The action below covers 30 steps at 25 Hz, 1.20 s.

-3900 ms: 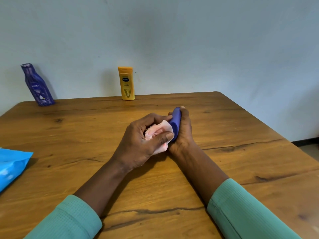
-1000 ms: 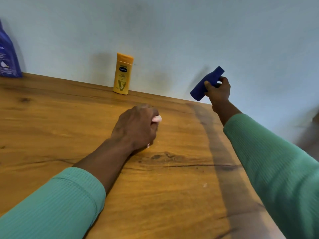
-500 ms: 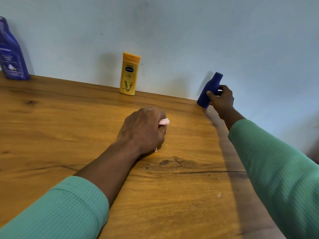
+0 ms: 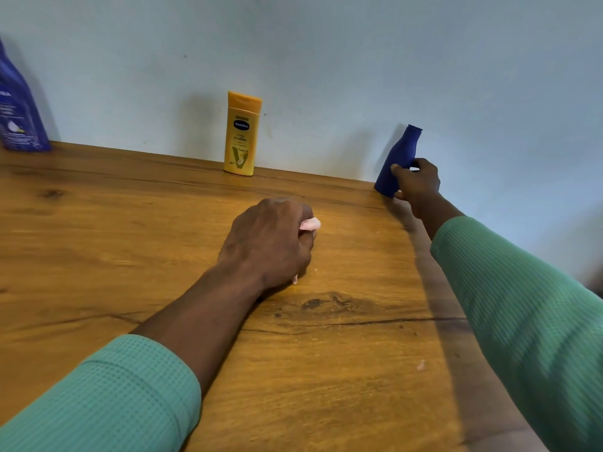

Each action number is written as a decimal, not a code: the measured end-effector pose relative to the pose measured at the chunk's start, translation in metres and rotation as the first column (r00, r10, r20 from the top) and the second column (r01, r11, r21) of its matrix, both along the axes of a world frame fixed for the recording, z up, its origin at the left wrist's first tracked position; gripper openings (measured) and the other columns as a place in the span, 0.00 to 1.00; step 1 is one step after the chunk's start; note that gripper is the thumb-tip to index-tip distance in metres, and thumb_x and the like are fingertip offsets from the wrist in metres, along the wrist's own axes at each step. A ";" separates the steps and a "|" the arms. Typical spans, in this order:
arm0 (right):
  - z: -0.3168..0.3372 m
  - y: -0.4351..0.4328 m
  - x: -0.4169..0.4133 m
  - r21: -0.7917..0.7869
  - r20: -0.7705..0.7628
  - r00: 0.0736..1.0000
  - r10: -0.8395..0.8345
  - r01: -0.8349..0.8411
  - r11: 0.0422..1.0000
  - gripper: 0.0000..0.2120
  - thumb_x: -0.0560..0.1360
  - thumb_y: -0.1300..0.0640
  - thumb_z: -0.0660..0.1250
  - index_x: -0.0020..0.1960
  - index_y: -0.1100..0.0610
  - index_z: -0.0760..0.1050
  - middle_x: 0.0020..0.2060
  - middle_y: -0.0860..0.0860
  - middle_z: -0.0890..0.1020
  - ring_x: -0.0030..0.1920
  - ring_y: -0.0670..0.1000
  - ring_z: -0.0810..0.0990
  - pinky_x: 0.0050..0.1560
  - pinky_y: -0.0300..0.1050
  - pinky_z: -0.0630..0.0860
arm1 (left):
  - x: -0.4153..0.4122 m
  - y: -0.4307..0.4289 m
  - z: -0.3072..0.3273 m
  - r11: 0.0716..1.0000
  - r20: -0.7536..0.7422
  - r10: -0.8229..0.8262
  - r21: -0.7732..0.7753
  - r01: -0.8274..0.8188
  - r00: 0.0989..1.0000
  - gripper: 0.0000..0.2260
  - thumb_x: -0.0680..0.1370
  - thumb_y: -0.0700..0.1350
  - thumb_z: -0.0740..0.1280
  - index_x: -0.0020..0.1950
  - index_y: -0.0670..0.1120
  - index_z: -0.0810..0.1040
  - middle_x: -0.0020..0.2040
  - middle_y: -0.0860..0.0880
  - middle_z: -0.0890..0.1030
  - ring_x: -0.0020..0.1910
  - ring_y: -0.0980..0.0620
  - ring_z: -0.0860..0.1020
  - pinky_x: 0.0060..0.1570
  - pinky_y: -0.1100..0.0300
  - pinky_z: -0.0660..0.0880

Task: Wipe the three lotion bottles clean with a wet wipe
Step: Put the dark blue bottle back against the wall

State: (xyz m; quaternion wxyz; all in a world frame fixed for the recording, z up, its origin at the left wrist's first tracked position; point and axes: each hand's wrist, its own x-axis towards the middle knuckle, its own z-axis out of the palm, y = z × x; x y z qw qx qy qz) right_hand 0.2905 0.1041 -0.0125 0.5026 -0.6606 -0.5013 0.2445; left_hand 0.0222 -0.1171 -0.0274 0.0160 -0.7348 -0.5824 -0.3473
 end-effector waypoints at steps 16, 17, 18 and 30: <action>0.000 -0.256 -0.149 0.118 -0.416 0.778 0.471 -0.467 0.876 0.13 0.84 0.56 0.67 0.68 0.49 0.73 0.61 0.53 0.78 0.57 0.55 0.83 0.52 0.50 0.84 | -0.015 -0.024 0.019 0.995 0.705 0.104 -0.074 -0.073 0.701 0.19 0.83 0.62 0.61 0.55 0.50 0.83 0.47 0.51 0.84 0.46 0.51 0.83 0.42 0.55 0.80; 0.001 -0.271 -0.164 0.112 -0.456 0.723 0.519 -0.532 0.839 0.14 0.84 0.56 0.67 0.69 0.49 0.72 0.62 0.54 0.78 0.57 0.54 0.83 0.50 0.49 0.84 | -0.020 -0.032 0.021 0.994 0.792 0.106 -0.106 -0.035 0.602 0.21 0.84 0.63 0.58 0.57 0.50 0.83 0.50 0.49 0.84 0.49 0.49 0.83 0.46 0.52 0.81; 0.002 -0.282 -0.179 0.119 -0.508 0.662 0.551 -0.579 0.806 0.16 0.84 0.57 0.68 0.70 0.49 0.72 0.63 0.55 0.78 0.58 0.55 0.83 0.52 0.50 0.85 | -0.026 -0.040 0.023 0.991 0.854 0.106 -0.131 0.013 0.510 0.22 0.84 0.64 0.57 0.59 0.50 0.82 0.52 0.47 0.84 0.51 0.46 0.83 0.49 0.49 0.82; -0.004 -0.294 -0.238 0.045 0.064 0.778 0.625 -0.628 0.777 0.17 0.80 0.47 0.70 0.68 0.47 0.77 0.60 0.45 0.84 0.56 0.46 0.82 0.57 0.53 0.83 | -0.087 -0.089 0.043 0.974 0.994 0.107 -0.103 0.202 -0.009 0.29 0.82 0.67 0.56 0.71 0.48 0.76 0.68 0.42 0.78 0.65 0.43 0.78 0.59 0.47 0.79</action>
